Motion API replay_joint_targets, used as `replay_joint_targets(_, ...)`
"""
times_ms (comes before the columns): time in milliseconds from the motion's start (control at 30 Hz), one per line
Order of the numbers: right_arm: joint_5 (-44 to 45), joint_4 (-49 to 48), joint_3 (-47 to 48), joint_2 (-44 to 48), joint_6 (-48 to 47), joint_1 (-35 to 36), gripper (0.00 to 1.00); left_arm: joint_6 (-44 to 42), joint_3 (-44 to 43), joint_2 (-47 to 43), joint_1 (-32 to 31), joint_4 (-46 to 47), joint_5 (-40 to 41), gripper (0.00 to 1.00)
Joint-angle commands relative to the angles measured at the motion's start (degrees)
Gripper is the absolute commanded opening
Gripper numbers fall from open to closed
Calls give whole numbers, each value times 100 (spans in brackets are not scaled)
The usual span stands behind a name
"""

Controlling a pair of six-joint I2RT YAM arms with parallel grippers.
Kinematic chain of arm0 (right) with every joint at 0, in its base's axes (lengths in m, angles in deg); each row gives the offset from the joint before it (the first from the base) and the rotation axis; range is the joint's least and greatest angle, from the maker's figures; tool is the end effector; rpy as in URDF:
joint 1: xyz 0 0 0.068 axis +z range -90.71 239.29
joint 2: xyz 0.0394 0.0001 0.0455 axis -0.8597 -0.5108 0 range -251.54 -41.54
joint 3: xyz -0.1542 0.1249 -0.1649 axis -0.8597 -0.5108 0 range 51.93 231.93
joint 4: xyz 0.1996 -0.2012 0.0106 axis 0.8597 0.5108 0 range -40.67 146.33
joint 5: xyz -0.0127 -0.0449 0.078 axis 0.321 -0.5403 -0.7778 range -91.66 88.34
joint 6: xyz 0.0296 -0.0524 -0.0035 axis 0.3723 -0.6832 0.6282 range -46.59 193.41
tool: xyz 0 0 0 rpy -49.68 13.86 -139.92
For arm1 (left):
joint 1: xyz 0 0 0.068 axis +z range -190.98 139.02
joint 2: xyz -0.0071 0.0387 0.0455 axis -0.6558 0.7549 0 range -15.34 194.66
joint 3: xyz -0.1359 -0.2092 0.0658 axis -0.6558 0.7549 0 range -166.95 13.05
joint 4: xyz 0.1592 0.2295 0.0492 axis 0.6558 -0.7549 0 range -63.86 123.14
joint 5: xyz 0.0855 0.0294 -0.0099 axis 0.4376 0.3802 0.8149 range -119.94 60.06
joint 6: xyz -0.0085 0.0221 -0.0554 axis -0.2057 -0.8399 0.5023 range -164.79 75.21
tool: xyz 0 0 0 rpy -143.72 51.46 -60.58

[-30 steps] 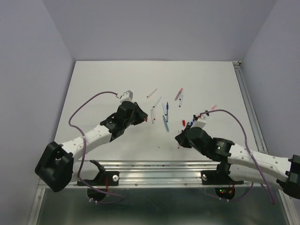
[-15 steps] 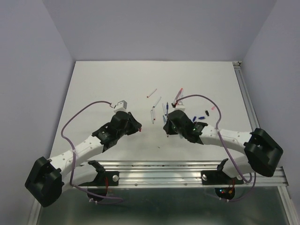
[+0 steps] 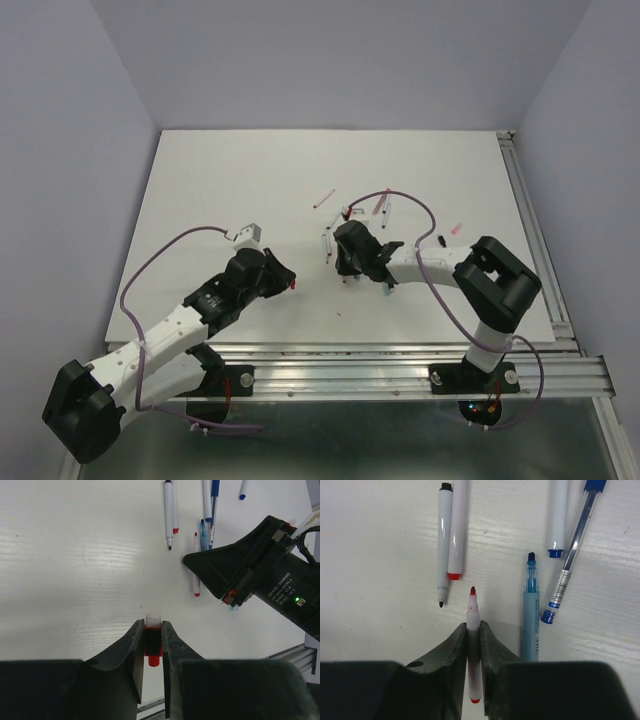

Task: Open the pen caps

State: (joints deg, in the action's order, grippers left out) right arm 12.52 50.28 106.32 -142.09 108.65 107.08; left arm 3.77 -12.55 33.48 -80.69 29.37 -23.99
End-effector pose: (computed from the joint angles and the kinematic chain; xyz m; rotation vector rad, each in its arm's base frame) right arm 0.2597 0.2702 0.1199 -0.1455 2.3936 0.4006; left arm 0.1817 -0.1448 0.1962 -0.2340 2.1368 -0.8368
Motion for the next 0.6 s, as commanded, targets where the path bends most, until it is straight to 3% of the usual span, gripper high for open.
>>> replay_joint_targets(0, 112, 115, 406, -17, 35, -24, 27, -13, 65, -136, -37, -71, 55, 0)
replay_joint_targets(100, 129, 300, 388, 246, 114, -24, 41, -30, 29, -153, -37, -71, -15, 0)
replay_joint_targets(133, 173, 327, 362, 334, 149, -15, 53, -48, 29, -153, -29, -71, -33, 0)
replay_joint_targets(167, 260, 405, 336, 439, 202, -24, 58, -65, -6, -145, -29, -80, -68, 0)
replay_joint_targets(300, 437, 722, 221, 1124, 351, -15, 71, -92, -111, -109, -46, -54, -121, 0)
replay_joint_targets(400, 752, 775, -121, 1792, 553, -15, 87, -153, -155, -57, -81, 95, -147, 0)
replay_joint_targets(433, 849, 879, -374, 2133, 754, -24, 98, -153, -164, 30, -99, 174, -182, 0)
replay_joint_targets(567, 1455, 1388, -981, 3020, 1491, -24, 100, -171, -304, 381, -283, 507, -331, 0)
